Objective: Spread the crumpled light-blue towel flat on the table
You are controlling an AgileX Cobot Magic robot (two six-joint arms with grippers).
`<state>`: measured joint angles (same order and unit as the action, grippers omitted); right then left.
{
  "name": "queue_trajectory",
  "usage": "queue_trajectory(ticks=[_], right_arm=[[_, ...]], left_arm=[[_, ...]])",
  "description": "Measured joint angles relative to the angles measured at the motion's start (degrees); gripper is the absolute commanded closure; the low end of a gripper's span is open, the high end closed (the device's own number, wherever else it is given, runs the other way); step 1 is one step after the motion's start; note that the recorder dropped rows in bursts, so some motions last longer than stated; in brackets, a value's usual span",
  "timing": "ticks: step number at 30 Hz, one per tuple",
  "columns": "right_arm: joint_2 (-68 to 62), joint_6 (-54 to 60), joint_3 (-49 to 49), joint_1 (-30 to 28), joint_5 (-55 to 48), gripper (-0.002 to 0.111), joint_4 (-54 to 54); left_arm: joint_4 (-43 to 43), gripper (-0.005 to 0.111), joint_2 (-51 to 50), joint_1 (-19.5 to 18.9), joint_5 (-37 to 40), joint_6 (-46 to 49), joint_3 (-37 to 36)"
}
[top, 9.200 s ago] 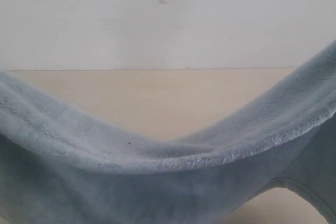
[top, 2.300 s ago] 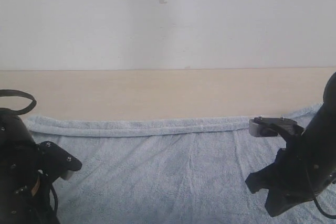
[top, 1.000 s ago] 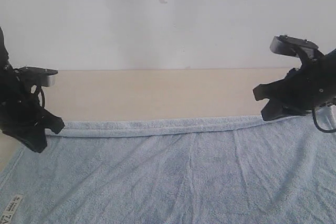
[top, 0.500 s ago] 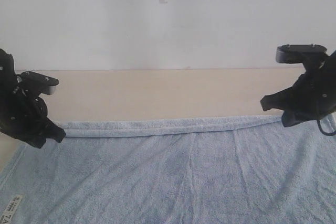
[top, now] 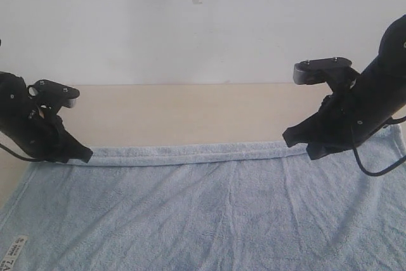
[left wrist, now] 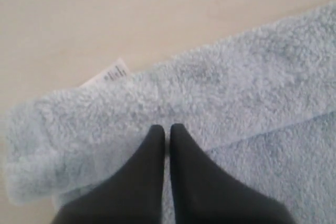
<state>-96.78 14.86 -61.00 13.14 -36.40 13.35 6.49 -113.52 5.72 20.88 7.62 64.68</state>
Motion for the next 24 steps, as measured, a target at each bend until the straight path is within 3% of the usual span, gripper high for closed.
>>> queue_trajectory(ticks=[10,24], right_arm=[[0.0,0.0,0.0,0.0,0.59,0.108,0.0],[0.0,0.0,0.0,0.0,0.81,0.108,0.0]], left_arm=[[0.0,0.103,-0.61,0.0,-8.16,-0.11,0.38],[2.16,0.103,0.28,-4.03,6.84,-9.78,0.38]])
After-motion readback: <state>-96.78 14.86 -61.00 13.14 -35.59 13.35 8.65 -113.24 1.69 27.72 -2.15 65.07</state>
